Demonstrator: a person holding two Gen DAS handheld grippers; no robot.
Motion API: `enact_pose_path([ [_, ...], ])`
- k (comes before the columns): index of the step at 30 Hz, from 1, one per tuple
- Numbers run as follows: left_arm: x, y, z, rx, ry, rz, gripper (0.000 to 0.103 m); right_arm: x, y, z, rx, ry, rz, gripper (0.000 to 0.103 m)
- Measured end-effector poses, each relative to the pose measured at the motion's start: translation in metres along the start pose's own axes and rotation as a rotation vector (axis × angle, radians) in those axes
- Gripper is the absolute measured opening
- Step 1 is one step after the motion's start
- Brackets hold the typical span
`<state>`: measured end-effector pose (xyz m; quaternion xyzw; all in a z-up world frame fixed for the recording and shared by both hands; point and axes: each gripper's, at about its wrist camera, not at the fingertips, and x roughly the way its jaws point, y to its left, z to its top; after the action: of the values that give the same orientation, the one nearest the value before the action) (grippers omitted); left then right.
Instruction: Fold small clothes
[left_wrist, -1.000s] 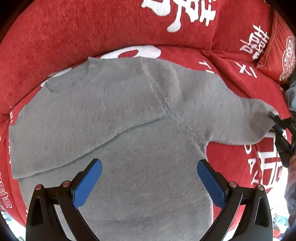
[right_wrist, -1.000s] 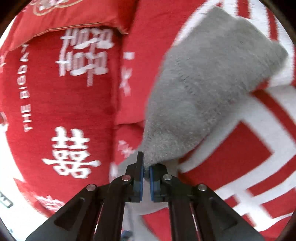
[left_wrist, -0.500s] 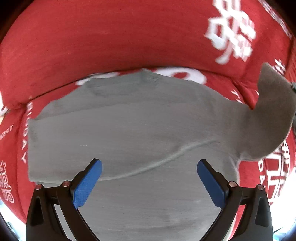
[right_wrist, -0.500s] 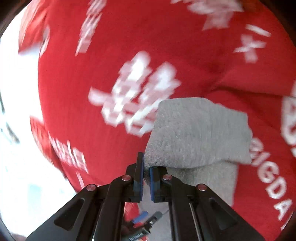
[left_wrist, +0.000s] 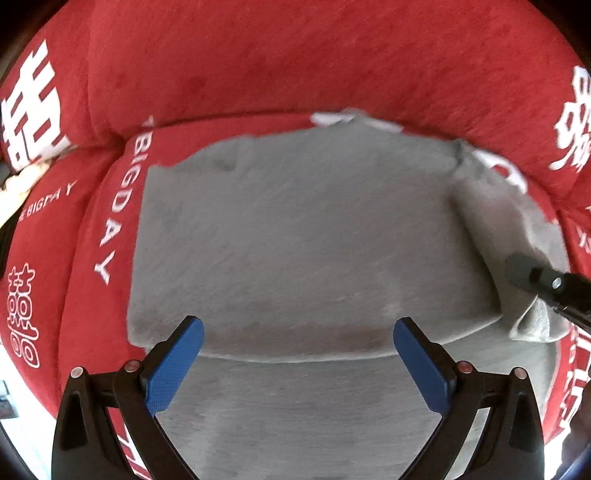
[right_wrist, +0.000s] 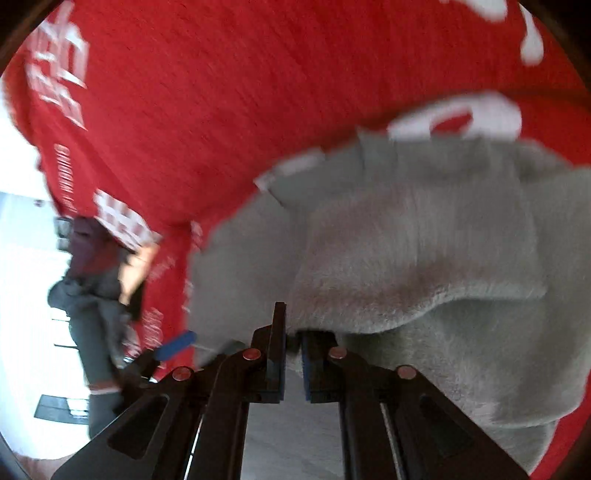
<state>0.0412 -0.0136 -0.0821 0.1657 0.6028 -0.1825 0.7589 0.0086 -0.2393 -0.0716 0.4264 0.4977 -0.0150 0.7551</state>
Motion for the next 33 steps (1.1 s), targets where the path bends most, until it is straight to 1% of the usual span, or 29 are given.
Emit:
enact_pose_path([
  [1,0.002,0.003,-0.002,-0.003,0.006,0.002,0.103,0.007,-0.002,-0.003,0.009,0.020,-0.041,0.013],
  [2,0.003,0.008,-0.004,-0.008,0.011,0.002,0.103,0.012,-0.004,-0.005,0.018,0.034,-0.085,0.032],
  [3,0.003,0.010,-0.005,-0.012,0.012,-0.001,0.103,0.012,-0.006,-0.006,0.035,0.028,-0.088,0.042],
  [5,0.001,0.017,-0.008,-0.017,0.012,-0.009,0.103,0.003,-0.016,-0.011,0.091,-0.007,-0.056,0.043],
  [7,-0.001,0.021,-0.010,-0.014,0.008,-0.016,0.103,-0.009,-0.027,-0.011,0.179,-0.067,-0.027,0.043],
  [8,-0.003,0.022,-0.011,-0.011,0.006,-0.019,0.103,-0.015,-0.037,-0.011,0.243,-0.104,-0.003,0.043],
  [10,-0.006,0.026,-0.011,-0.010,0.002,-0.028,0.103,-0.022,-0.054,-0.010,0.375,-0.167,0.013,0.043],
  [11,-0.009,0.030,-0.012,-0.013,-0.003,-0.033,0.103,-0.022,-0.057,-0.008,0.414,-0.188,0.026,0.040],
  [12,-0.010,0.032,-0.012,-0.017,-0.006,-0.038,0.103,-0.021,-0.059,-0.005,0.443,-0.203,0.041,0.020],
  [13,-0.011,0.035,-0.013,-0.023,-0.010,-0.042,0.103,-0.021,-0.058,-0.002,0.457,-0.214,0.055,0.006],
  [15,-0.016,0.043,-0.016,-0.037,-0.016,-0.052,0.103,-0.020,-0.037,0.007,0.369,-0.232,0.065,0.006],
  [16,-0.018,0.048,-0.019,-0.044,-0.022,-0.057,0.103,-0.016,-0.011,0.014,0.239,-0.222,0.053,0.006],
  [17,-0.021,0.052,-0.023,-0.051,-0.027,-0.056,0.103,-0.013,0.008,0.017,0.135,-0.204,0.033,0.006],
  [18,-0.022,0.055,-0.026,-0.057,-0.028,-0.055,0.103,-0.004,0.034,0.017,0.000,-0.174,-0.010,0.006],
  [19,-0.023,0.060,-0.029,-0.064,-0.027,-0.052,0.103,0.006,0.053,0.014,-0.102,-0.146,-0.048,0.006],
  [20,-0.023,0.064,-0.031,-0.072,-0.024,-0.048,0.103,0.021,0.076,0.009,-0.224,-0.100,-0.092,0.006],
  [22,-0.023,0.076,-0.037,-0.092,-0.014,-0.041,0.103,0.052,0.108,-0.009,-0.419,-0.015,-0.183,0.006],
  [24,-0.022,0.085,-0.043,-0.112,-0.004,-0.034,0.103,0.087,0.129,-0.030,-0.579,0.076,-0.272,0.010],
  [26,-0.022,0.094,-0.048,-0.125,0.003,-0.028,0.103,0.104,0.128,-0.043,-0.630,0.133,-0.326,0.012],
  [27,-0.022,0.097,-0.049,-0.128,0.004,-0.027,0.103,0.110,0.129,-0.047,-0.632,0.151,-0.335,0.022],
  [28,-0.023,0.099,-0.050,-0.131,0.004,-0.028,0.103,0.110,0.129,-0.051,-0.626,0.158,-0.325,0.037],
  [30,-0.025,0.101,-0.048,-0.133,0.001,-0.043,0.103,0.103,0.137,-0.050,-0.617,0.143,-0.300,0.053],
  [32,-0.027,0.101,-0.044,-0.134,-0.001,-0.075,0.103,0.085,0.130,-0.052,-0.590,0.143,-0.281,0.053],
  [33,-0.029,0.099,-0.039,-0.134,-0.005,-0.103,0.103,0.073,0.122,-0.051,-0.545,0.143,-0.262,0.053],
])
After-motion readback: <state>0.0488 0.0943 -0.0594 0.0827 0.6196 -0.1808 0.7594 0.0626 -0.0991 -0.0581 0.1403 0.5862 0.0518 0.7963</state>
